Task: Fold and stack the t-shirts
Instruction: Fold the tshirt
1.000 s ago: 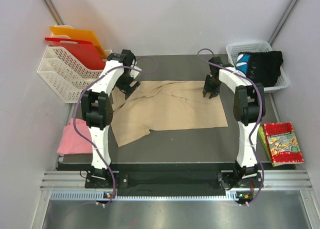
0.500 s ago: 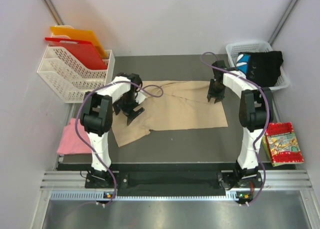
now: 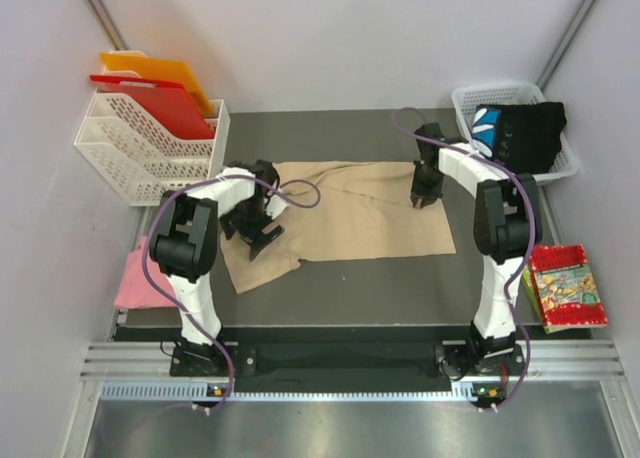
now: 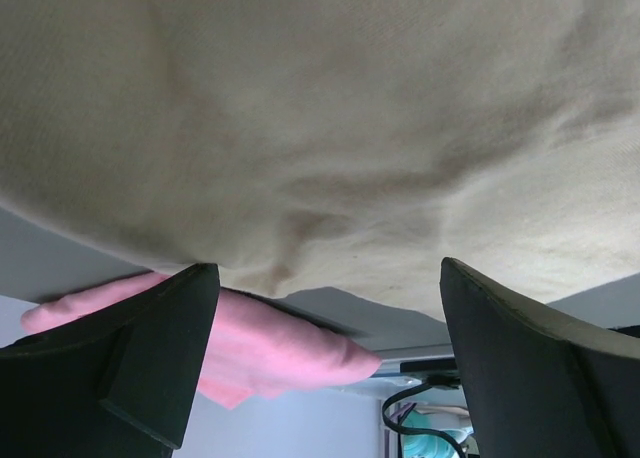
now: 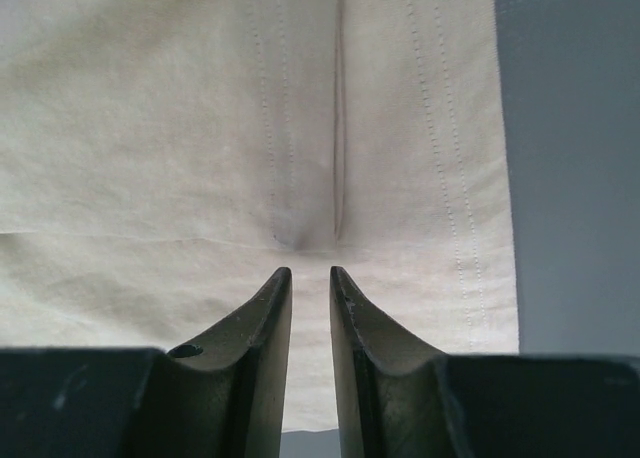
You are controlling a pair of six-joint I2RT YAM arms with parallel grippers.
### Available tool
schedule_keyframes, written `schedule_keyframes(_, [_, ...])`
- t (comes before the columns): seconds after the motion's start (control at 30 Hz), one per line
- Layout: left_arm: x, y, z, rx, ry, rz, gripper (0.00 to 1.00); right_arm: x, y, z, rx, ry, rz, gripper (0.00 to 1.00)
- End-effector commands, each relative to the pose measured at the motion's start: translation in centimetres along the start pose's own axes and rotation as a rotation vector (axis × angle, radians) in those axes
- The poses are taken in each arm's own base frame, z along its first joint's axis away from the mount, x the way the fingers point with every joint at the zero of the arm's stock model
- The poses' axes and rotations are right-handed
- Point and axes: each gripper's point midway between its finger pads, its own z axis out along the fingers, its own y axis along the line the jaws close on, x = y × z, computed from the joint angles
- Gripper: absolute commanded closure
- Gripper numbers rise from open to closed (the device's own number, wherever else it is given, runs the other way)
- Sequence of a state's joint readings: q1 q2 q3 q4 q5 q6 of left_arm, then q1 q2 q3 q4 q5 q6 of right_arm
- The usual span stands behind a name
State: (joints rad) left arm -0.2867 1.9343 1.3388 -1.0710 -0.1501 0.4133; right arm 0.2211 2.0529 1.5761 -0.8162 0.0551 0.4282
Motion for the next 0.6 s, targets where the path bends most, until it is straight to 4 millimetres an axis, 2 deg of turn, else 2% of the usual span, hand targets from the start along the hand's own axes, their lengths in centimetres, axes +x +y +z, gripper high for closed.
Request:
schedule_keyframes(0.0, [-1.1, 0.8, -0.5, -0.045, -0.073, -0.038, 0.04, 0.4, 0.3, 0.1, 0.015, 0.000, -0.023, 0.78])
schedule_keyframes(0.3, [-1.5, 1.5, -0.3, -0.080, -0.083, -0.039, 0.05, -0.5, 0.7, 0.1, 0.012, -0.010, -0.021, 0.81])
schedule_keyframes(0.4, [-1.4, 1.6, -0.1, -0.089, -0.075, -0.033, 0.05, -0.3, 0.7, 0.4, 0.015, -0.003, -0.023, 0.85])
schedule_keyframes(0.57, [-2.0, 2.2, -1.3, -0.102, -0.094, -0.025, 0.05, -0.2, 0.6, 0.3, 0.015, 0.000, -0.021, 0.87])
